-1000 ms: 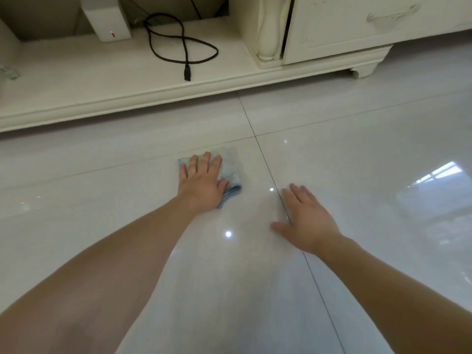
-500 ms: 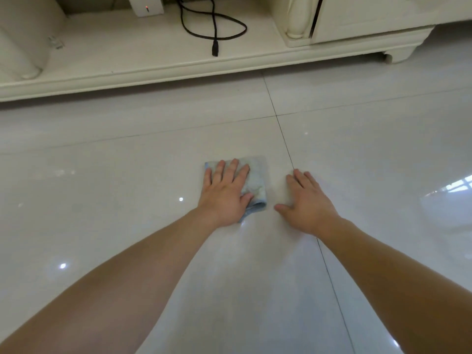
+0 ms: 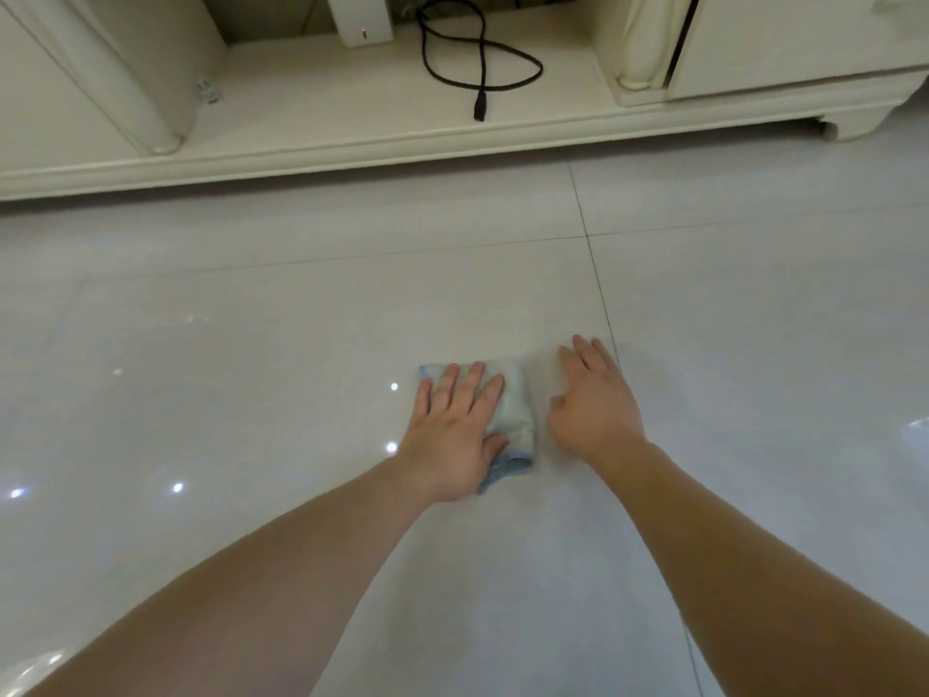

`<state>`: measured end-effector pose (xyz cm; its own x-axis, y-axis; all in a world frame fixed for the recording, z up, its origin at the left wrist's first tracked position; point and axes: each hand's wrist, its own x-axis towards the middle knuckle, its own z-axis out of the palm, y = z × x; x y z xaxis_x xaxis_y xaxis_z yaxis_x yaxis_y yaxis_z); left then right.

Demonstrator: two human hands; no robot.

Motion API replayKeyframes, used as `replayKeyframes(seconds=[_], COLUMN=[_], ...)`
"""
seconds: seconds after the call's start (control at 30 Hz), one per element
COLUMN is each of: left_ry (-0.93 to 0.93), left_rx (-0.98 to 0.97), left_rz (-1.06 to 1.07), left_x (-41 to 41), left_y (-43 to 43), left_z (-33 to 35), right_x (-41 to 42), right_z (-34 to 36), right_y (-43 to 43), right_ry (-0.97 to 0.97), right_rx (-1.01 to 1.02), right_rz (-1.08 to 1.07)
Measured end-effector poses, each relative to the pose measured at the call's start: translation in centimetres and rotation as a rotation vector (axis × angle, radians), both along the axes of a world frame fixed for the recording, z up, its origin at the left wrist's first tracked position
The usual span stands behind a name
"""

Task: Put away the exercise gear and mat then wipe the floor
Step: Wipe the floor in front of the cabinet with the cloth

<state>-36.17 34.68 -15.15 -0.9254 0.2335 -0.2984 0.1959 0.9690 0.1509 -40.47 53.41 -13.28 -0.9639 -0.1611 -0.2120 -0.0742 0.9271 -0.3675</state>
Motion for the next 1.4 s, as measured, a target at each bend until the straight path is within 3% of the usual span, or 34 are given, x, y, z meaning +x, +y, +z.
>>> replayKeyframes(seconds=[0.23,0.6,0.97,1.17,1.4], left_ry=[-0.045,0.033,0.149,0.151,0.145], left_rx=[-0.006,0.049,0.112,0.106,0.107], left_rz=[-0.009,0.001,-0.016,0.029,0.073], left_x=[-1.5,-9.3,-12.8,-13.2,-13.3], left_y=[-6.2,-17.2,-25.3,-29.5,-33.8], left_z=[0.2,0.0,-1.5,-1.5,-1.1], right_x=[0.1,0.1,-1.0,-2.2,-1.5], right_z=[0.2,0.8,1.3,2.7,-0.3], right_y=[-5.5,-15.8,-22.0,-28.7,-34.0], right_ry=[0.010,-0.051,-0.186,-0.102,-0.086], right_rx=[-0.032,0.079,0.250,0.147,0.112], right_rz=[0.189,0.257,0.134,0.220,0.156])
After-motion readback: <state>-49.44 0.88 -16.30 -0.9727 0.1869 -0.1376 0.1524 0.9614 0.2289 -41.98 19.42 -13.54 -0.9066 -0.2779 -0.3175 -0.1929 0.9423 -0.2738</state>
